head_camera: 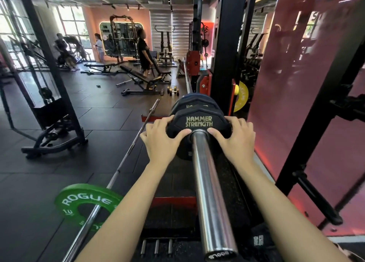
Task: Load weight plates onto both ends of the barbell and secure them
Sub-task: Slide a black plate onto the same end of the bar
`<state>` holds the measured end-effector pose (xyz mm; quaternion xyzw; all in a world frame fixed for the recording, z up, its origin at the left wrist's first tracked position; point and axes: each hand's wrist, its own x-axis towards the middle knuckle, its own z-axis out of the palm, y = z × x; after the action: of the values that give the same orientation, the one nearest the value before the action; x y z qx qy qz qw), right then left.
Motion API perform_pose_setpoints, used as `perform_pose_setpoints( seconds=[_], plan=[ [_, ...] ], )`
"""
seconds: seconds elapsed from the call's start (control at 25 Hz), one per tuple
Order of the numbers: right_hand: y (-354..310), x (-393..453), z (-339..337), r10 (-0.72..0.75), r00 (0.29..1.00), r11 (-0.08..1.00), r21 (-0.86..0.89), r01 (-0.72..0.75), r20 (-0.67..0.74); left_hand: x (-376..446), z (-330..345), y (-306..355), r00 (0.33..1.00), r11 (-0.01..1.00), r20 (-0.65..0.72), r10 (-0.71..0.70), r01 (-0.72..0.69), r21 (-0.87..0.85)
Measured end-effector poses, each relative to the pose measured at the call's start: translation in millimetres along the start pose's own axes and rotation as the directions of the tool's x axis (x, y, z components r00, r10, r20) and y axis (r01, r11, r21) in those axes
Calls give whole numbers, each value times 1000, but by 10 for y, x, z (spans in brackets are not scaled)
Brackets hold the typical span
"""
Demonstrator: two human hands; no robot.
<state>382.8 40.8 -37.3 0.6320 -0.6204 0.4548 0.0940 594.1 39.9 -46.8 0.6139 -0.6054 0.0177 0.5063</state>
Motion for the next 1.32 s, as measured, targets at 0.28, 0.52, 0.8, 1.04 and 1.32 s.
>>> perform_pose_setpoints(
  seconds=[0.28,0.52,0.8,1.04,1.32],
  plan=[
    [154,422,327,49,999,999,13,-49,-7,415,320,-176,999,999,-39,0,2,39],
    [66,325,264,103,995,995,12,-102,-10,349,265,-91,997,996,-67,-34,40,84],
    [-23,-31,-92,127,992,987,91,-129,25,77,-208,40,991,998,-129,-46,50,33],
    [-227,-515,-633,94,995,985,142,-96,21,-402,-748,276,996,998,-87,-8,14,59],
    [-446,-1305,-1390,87,996,982,165,-87,8,-1217,-1367,485,1000,997,-20,-3,5,77]
  ],
)
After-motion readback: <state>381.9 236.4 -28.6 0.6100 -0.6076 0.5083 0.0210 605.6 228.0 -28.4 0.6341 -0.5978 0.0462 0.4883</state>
